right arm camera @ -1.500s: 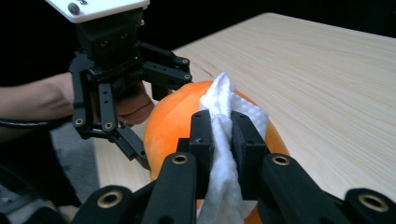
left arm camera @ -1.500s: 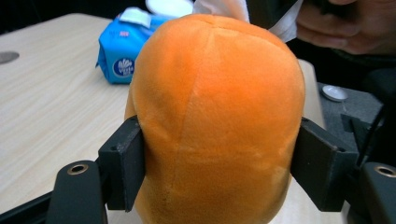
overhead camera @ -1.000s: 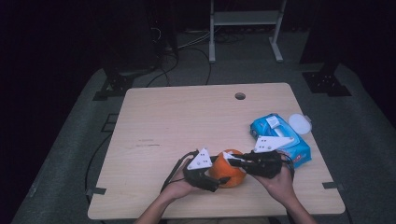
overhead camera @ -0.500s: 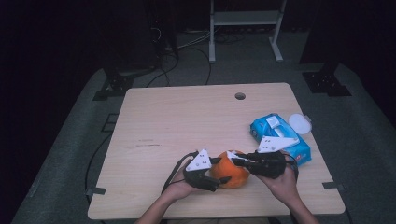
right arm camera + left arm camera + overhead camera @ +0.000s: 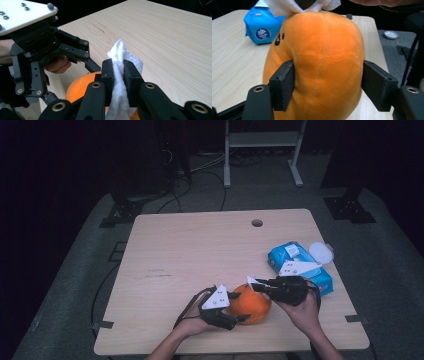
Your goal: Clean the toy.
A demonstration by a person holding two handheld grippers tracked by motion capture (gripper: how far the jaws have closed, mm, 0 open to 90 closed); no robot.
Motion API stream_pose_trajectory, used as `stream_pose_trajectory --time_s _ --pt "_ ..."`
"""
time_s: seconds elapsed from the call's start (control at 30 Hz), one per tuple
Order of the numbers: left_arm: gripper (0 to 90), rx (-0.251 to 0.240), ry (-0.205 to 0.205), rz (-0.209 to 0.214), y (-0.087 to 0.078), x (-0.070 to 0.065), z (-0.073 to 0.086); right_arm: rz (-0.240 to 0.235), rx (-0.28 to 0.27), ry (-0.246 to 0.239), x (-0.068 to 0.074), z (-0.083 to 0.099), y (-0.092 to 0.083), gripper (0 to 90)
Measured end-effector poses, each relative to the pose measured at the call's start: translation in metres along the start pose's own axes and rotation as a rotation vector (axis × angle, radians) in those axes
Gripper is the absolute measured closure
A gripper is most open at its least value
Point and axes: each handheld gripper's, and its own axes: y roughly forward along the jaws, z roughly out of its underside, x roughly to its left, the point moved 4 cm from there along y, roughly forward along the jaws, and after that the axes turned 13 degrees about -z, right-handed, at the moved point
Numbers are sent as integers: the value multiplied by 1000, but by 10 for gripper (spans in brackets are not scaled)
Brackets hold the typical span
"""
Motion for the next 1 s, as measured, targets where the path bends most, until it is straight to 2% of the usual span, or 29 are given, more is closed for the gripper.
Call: stream_pose_trajectory --time_s 0.1,0.2,0.23,0.27,0.4,0.47,0.57,0.63,0.73,0.87,0.9,0.93,0.97,1.0 --pt "330 -1 -19 -8 0 3 0 -4 -8 17 -4 2 -3 797" --pt "332 -9 -59 -5 -1 7 3 9 -11 27 -8 5 -6 796" --pt "332 -11 -94 -6 -2 12 5 10 -17 44 -12 8 -9 796" --pt "332 -11 -94 -6 -2 12 5 10 -17 44 -12 8 -9 796" --pt "330 -22 -141 2 -4 19 9 -21 -37 83 -19 13 -11 794" --pt "331 -27 -166 5 -5 22 10 -13 -30 87 -21 15 -12 795" --pt "331 -30 -201 -5 -5 27 11 -1 -25 95 -24 18 -14 797" --pt "331 -35 -220 -35 -5 30 10 3 -21 90 -23 17 -14 798" --pt "331 -36 -229 -79 -4 31 7 4 -14 56 -14 12 -11 799" --pt "330 -32 -237 -103 -1 27 5 -12 -10 1 -1 5 -6 799" --pt "330 -29 -229 -109 1 24 4 -12 6 -21 6 2 -2 798" --pt "330 -24 -210 -111 2 21 3 -20 10 -33 8 1 0 798" --pt "329 -24 -210 -111 2 21 3 -20 10 -33 8 1 0 798" --pt "329 -19 -177 -117 3 17 1 -29 18 -43 11 0 1 798"
